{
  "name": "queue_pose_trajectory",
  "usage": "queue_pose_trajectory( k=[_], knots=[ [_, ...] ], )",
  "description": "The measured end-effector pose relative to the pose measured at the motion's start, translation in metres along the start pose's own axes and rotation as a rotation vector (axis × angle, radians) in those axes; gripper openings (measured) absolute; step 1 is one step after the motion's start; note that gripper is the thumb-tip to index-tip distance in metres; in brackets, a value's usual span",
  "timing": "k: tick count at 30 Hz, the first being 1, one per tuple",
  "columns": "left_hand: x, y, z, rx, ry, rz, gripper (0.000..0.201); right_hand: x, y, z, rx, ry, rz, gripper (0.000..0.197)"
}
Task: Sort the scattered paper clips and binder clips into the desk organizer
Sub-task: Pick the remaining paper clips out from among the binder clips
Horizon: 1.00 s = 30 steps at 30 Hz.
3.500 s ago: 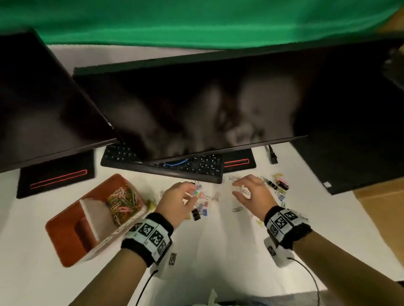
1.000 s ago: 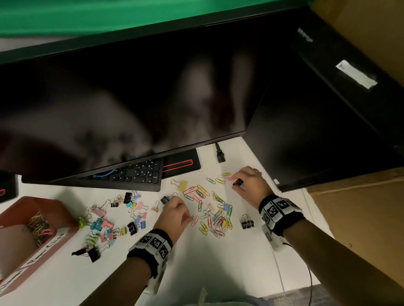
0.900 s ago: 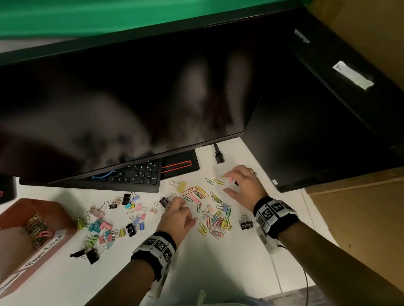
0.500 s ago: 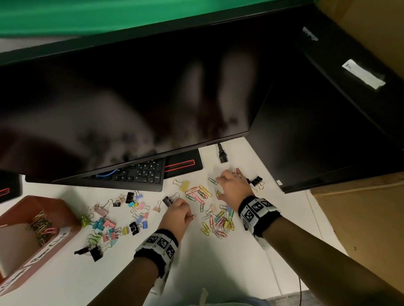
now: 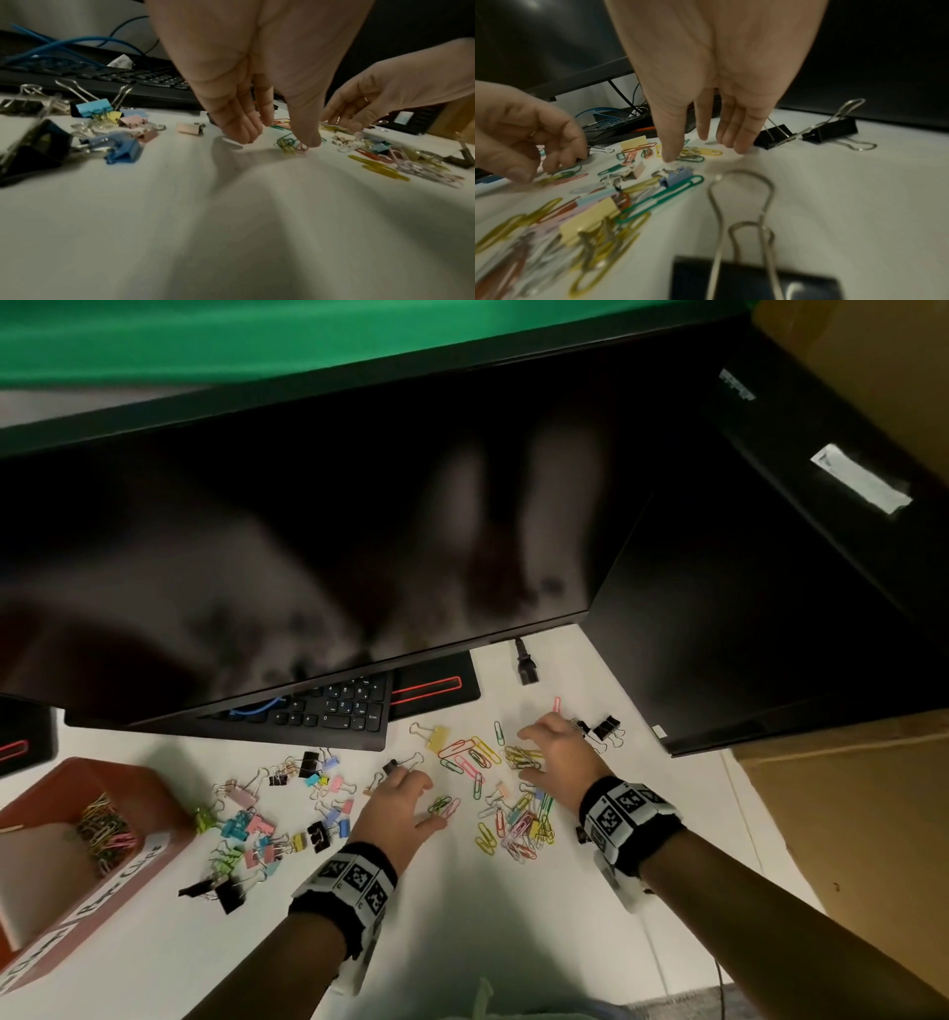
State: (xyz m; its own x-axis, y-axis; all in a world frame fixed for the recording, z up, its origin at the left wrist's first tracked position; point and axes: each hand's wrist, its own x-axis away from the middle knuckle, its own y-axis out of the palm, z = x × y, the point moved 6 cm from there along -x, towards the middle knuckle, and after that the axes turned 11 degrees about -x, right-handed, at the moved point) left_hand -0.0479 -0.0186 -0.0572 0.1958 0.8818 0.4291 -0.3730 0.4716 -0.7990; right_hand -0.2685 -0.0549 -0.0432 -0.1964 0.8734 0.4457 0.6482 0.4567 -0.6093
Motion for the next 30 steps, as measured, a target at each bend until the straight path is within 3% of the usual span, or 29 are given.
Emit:
queue_pose_trajectory(
  k=[4, 10, 19, 30],
  knots=[
    [0.002, 0.007, 0.007, -0.028, -0.017, -0.008, 0.046, 0.001, 0.003, 0.005, 0.022, 0.073, 0.013, 0.046],
    [-0.009, 0.011, 0.017, -0.015, -0.066, 0.054, 0.016, -0.010, 0.009, -0.008, 0.034, 0.039, -0.014, 0.028],
    [-0.012, 0.012, 0.017, -0.041, 0.046, 0.054, 0.006, -0.018, 0.008, -0.011, 0.077, 0.052, -0.057, 0.018],
    [-0.012, 0.015, 0.017, -0.127, 0.098, -0.016, 0.016, -0.018, 0.012, -0.011, 0.035, 0.084, -0.083, 0.018]
  ],
)
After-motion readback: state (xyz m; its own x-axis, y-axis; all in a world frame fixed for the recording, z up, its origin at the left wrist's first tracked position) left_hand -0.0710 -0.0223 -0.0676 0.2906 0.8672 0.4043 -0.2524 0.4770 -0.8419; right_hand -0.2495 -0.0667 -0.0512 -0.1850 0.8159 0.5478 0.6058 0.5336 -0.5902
